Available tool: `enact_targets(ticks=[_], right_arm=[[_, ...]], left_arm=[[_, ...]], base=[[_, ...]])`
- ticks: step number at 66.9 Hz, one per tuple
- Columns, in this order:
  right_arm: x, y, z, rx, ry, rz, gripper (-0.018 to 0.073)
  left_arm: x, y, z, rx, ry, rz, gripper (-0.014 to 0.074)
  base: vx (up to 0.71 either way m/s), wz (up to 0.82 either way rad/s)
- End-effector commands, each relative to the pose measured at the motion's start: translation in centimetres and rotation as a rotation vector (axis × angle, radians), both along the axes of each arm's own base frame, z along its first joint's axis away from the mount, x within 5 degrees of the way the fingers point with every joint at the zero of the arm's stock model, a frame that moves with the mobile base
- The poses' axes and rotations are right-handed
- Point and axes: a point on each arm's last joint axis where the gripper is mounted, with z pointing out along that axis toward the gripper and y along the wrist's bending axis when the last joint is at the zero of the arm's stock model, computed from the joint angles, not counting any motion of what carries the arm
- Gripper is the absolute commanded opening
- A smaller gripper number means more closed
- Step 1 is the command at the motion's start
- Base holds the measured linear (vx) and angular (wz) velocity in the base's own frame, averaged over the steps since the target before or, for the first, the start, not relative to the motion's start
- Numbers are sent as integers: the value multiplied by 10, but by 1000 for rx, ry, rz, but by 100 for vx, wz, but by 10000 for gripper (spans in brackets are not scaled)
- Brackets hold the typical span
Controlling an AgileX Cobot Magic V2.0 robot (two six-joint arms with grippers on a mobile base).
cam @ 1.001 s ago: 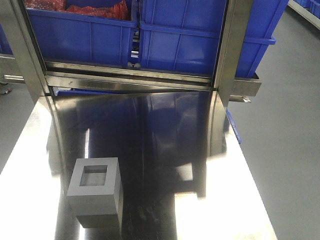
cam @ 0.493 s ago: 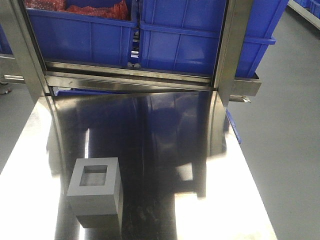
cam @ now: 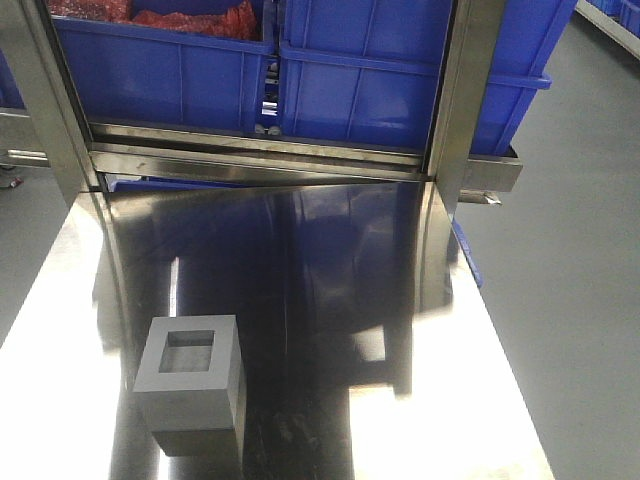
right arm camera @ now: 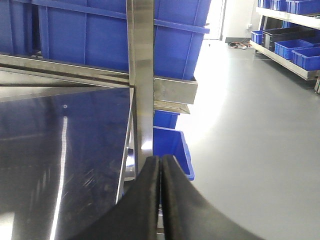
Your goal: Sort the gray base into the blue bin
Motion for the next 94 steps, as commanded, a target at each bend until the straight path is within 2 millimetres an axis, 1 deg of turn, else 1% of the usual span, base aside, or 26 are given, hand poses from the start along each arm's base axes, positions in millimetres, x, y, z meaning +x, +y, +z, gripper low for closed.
enact_targets(ticks=[1,6,12,20,24,29,39,46,53,76,83,90,94], right_arm=[[0,0,5,-16,-73,-2,-5],[0,0,5,-16,-73,-2,-5],[0,0,5,-16,-73,-2,-5],[0,0,5,-16,-72,-2,-5],[0,0,5,-16,-73,-2,-5],[0,0,5,-16,-73,-2,-5],[0,0,5,-16,-73,-2,-5],[0,0,5,-16,-73,-2,-5],[0,0,5,-16,-73,-2,-5],[0,0,5,-16,-73,-2,-5],[0,0,5,-16,-73,-2,-5],[0,0,5,-16,-73,-2,-5],[0,0,5,-16,-74,-2,-5]], left_arm=[[-8,-1,37,-3,-180,-9,-7],[-9,-1,50,-4,-170,-8,-7],[-5,0,64,-5,-112,-7,-7],[7,0,79,-8,20,-4,-7],[14,0,84,-10,86,-3,-7],[25,1,88,-13,213,0,-7],[43,1,85,-18,464,5,-7],[52,2,80,-20,548,6,-7],[55,2,73,-21,603,7,-7],[56,2,73,-22,606,7,6],[56,2,73,-20,604,7,37],[56,2,73,-20,603,7,96],[56,2,73,-20,602,7,145]], base=[[0,0],[0,0],[0,0],[0,0],[0,0],[0,0],[0,0],[0,0],[0,0],[0,0],[0,0],[0,0],[0,0]])
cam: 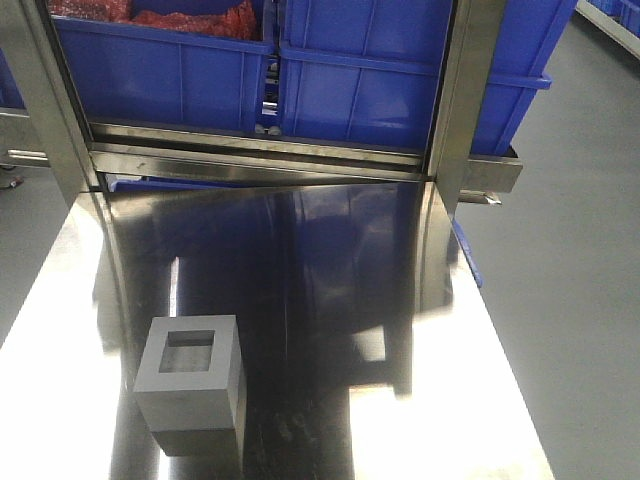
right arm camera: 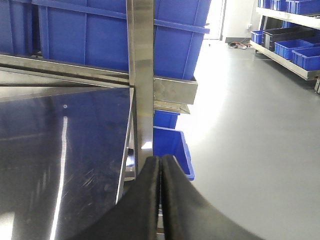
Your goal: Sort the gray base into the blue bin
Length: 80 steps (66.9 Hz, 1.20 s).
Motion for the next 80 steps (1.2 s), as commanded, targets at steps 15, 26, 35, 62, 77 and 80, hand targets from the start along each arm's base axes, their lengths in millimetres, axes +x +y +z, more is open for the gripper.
enact_targets(ticks=[15,26,35,62,77,80], right_arm=[[0,0,5,-16,-73,-2,-5],[0,0,5,-16,-73,-2,-5],[0,0,5,-16,-74,-2,-5],[0,0,5,-16,-74,-2,-5],[0,0,5,-16,-74,-2,-5],[0,0,5,-16,-74,-2,-5]], left_arm=[[6,-1,14,-4,-90,-8,344],[6,-1,14,-5,-90,-8,372],[6,-1,14,-6,-90,-7,368],[18,-21,15,-325,-85,-63,368],[41,-39,21,-497,-79,-214,368],[47,-42,22,-529,-76,-232,368]], base=[[0,0],[0,0],[0,0],[0,0],[0,0],[0,0]])
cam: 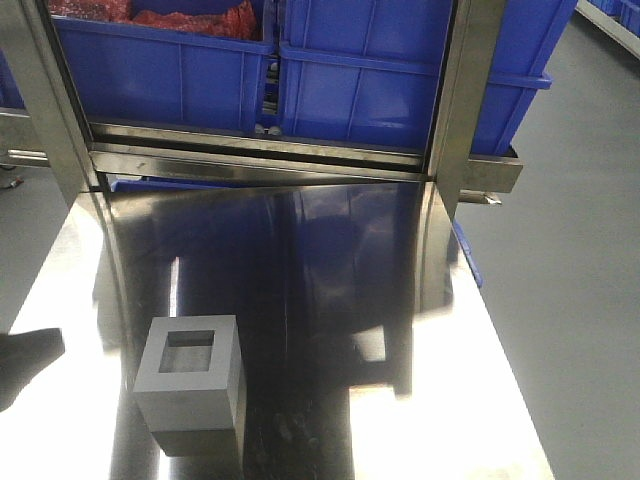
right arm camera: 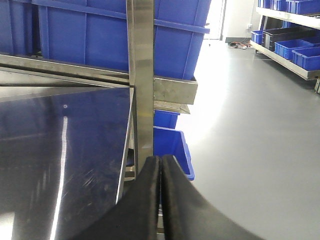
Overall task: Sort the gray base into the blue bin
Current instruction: 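Lower the left gripper over the gray hollow block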
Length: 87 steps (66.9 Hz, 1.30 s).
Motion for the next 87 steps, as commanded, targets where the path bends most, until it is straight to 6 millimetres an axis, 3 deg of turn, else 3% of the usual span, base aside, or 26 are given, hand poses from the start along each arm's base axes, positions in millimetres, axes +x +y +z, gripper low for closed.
enact_targets(ticks=[1,15,23,42,65,87], right_arm=[[0,0,5,-16,-74,-2,-5],[0,0,5,-16,-74,-2,-5],[0,0,5,-16,-74,-2,-5],[0,0,5,-16,-74,-2,-5],[0,0,5,-16,-74,-2,-5],[0,0,5,-16,-74,-2,-5]], left_arm=[[16,-6,18,-118,-83,-12,368],[39,-19,22,-143,-77,-133,368],[49,-33,34,-135,-91,-204,368],[63,-68,52,20,-133,-343,368],[75,-77,32,308,56,-217,368],[93,-90,4,428,233,-182,368]], base=[[0,0],[0,0],[0,0],[0,0],[0,0],[0,0]])
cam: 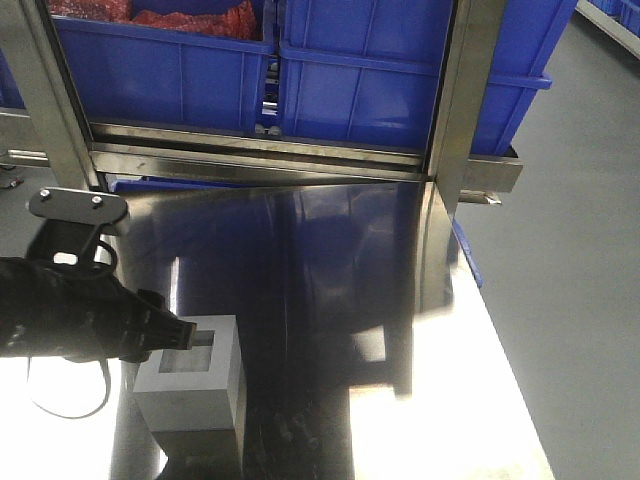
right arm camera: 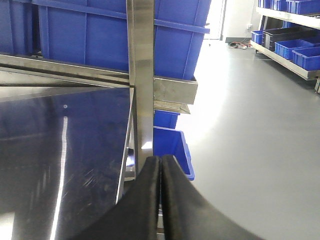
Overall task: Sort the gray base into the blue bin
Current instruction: 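Lower the left gripper over the gray hollow block, then close the left gripper on the block's wall through its hole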
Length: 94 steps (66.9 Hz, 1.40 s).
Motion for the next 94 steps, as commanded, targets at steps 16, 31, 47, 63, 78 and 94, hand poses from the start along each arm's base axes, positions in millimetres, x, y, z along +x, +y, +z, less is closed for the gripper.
enact_targets(ticks=[16,31,47,63,78,94], right_arm=[[0,0,5,-21,-74,-1,-5],[0,0,5,-21,-74,-1,-5],[0,0,5,-21,-74,-1,-5],[0,0,5,-21,-74,-1,-5],[0,0,5,-21,-74,-1,-5],[0,0,5,-21,-74,-1,-5]], left_arm=[[23,-15,-2,-1,20,19,382],[26,-16,-9,18,48,25,454],[28,-14,-8,14,36,71,474],[30,-13,-10,3,39,130,474],[35,-16,-29,50,109,137,474],[39,-18,-38,65,133,136,452]], base=[[0,0],[0,0],[0,0],[0,0],[0,0],[0,0]])
